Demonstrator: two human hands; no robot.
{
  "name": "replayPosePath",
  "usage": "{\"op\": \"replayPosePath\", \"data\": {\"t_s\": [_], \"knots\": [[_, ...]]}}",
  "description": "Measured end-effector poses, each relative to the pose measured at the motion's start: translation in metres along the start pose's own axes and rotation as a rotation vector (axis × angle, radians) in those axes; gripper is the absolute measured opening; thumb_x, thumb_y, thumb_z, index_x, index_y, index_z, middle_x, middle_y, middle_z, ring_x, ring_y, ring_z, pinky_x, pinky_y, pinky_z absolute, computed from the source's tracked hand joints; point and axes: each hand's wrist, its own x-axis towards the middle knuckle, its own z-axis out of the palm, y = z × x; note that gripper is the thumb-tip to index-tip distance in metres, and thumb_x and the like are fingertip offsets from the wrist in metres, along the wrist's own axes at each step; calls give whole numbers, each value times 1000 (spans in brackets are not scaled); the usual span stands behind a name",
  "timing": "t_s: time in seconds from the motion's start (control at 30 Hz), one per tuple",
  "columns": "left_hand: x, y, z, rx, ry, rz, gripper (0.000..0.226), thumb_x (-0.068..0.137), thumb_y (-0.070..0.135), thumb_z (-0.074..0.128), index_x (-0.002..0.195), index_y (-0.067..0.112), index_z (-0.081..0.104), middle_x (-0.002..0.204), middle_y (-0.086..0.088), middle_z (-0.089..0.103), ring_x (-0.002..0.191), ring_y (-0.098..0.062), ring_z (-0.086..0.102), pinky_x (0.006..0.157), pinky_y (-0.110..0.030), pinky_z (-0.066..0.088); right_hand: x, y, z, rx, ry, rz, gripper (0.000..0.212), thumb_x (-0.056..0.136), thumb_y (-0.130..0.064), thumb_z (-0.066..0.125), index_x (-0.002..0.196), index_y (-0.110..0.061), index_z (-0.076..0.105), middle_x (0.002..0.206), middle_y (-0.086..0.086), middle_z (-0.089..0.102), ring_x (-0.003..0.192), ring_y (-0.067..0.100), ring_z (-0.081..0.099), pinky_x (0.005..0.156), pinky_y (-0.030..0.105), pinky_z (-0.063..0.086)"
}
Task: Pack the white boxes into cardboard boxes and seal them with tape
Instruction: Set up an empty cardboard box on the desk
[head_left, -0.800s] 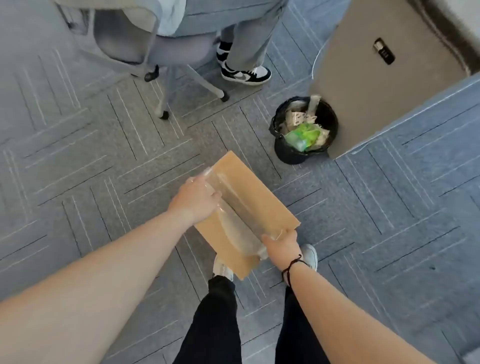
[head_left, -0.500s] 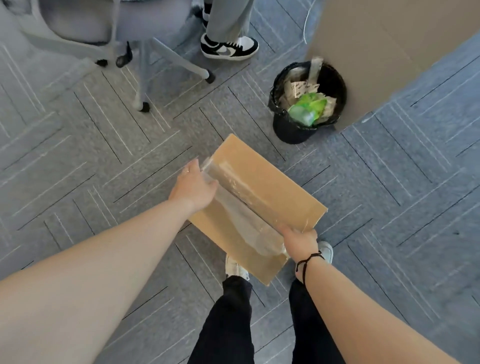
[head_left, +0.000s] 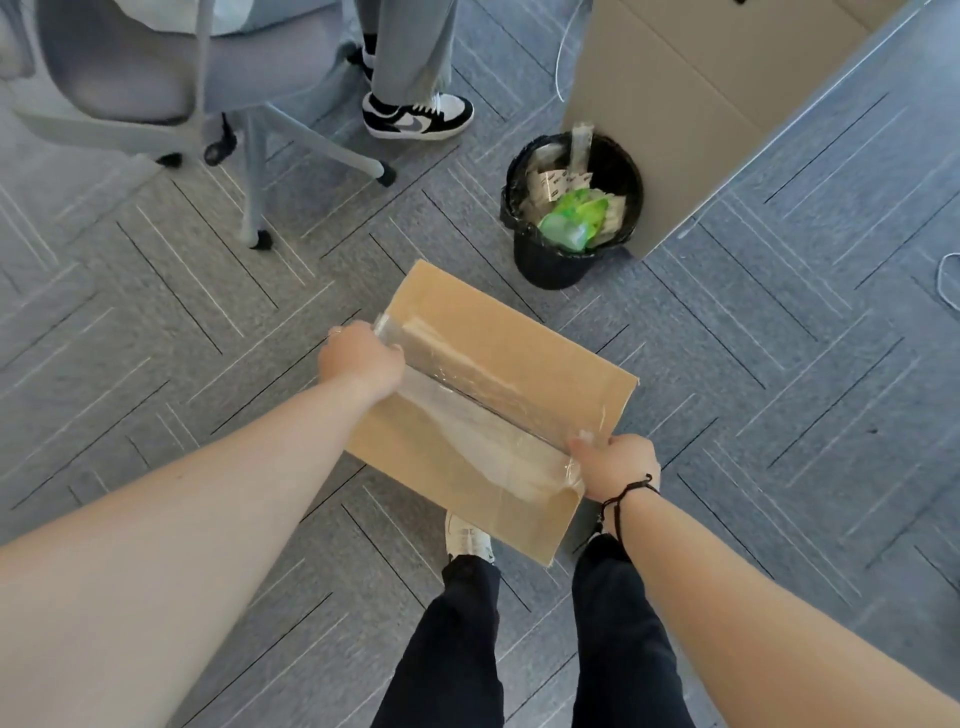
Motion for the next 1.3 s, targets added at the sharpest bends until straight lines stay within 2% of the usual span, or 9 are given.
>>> {"op": "replayPosePath", "data": {"t_s": [0.13, 0.37, 0.63, 0.77, 0.87, 0.93, 1.03, 1.17, 1.3], "knots": [[-31, 17, -35, -72, 106, 21, 34, 95, 31, 61, 122, 9, 63, 125, -15, 60, 102, -35, 62, 78, -39, 50, -30, -18, -40, 32, 48, -40, 46, 80, -50, 74, 67, -7, 60, 63, 8, 64, 60, 25, 60, 53, 28, 42], [-117, 71, -98, -213, 203, 132, 23, 96, 28, 66, 113, 12, 67, 120, -10, 62, 90, -29, 60, 82, -38, 49, -99, -38, -143, 125, 163, -98, 44, 75, -46, 79, 64, -5, 67, 55, 7, 62, 49, 20, 56, 46, 24, 41], [-234, 145, -145, -391, 246, 332, 28, 91, 25, 73, 115, 10, 71, 112, -5, 70, 98, -25, 61, 85, -37, 49, -173, -10, -271, 216, 280, -199, 39, 78, -50, 77, 66, -14, 76, 57, 3, 65, 50, 16, 59, 47, 23, 41], [-290, 174, -146, -435, 264, 373, 21, 89, 23, 75, 107, 11, 74, 104, -2, 71, 100, -26, 64, 90, -39, 52, -192, 15, -327, 233, 328, -273, 40, 81, -47, 76, 67, -10, 77, 65, 10, 71, 53, 18, 59, 49, 25, 45], [-332, 191, -136, -458, 293, 387, 15, 89, 20, 75, 101, 12, 74, 93, 0, 67, 92, -24, 61, 82, -34, 47, -200, 38, -367, 241, 351, -306, 44, 82, -43, 75, 67, -1, 73, 57, 9, 64, 50, 20, 54, 51, 26, 43], [-359, 202, -127, -469, 306, 398, 15, 90, 19, 74, 103, 11, 74, 95, -1, 68, 91, -23, 61, 79, -33, 45, -201, 55, -393, 233, 355, -318, 44, 81, -38, 75, 66, 3, 69, 56, 8, 58, 51, 21, 53, 52, 27, 42], [-393, 217, -111, -488, 307, 413, 19, 91, 19, 73, 108, 9, 73, 98, -1, 68, 92, -22, 60, 80, -33, 45, -201, 80, -430, 203, 363, -334, 40, 79, -35, 75, 78, 5, 72, 64, 15, 68, 60, 30, 64, 56, 28, 46], [-433, 243, -91, -492, 308, 456, 20, 93, 18, 71, 110, 8, 72, 99, -1, 66, 92, -22, 58, 81, -33, 44, -200, 112, -473, 195, 381, -347, 39, 81, -36, 73, 74, 3, 73, 59, 12, 65, 52, 22, 55, 52, 28, 45], [-470, 273, -71, -499, 309, 503, 20, 93, 18, 70, 110, 8, 73, 95, 1, 63, 92, -21, 56, 82, -34, 45, -197, 144, -511, 215, 424, -358, 37, 81, -33, 73, 81, 4, 75, 76, 19, 73, 63, 32, 66, 59, 35, 56]]}}
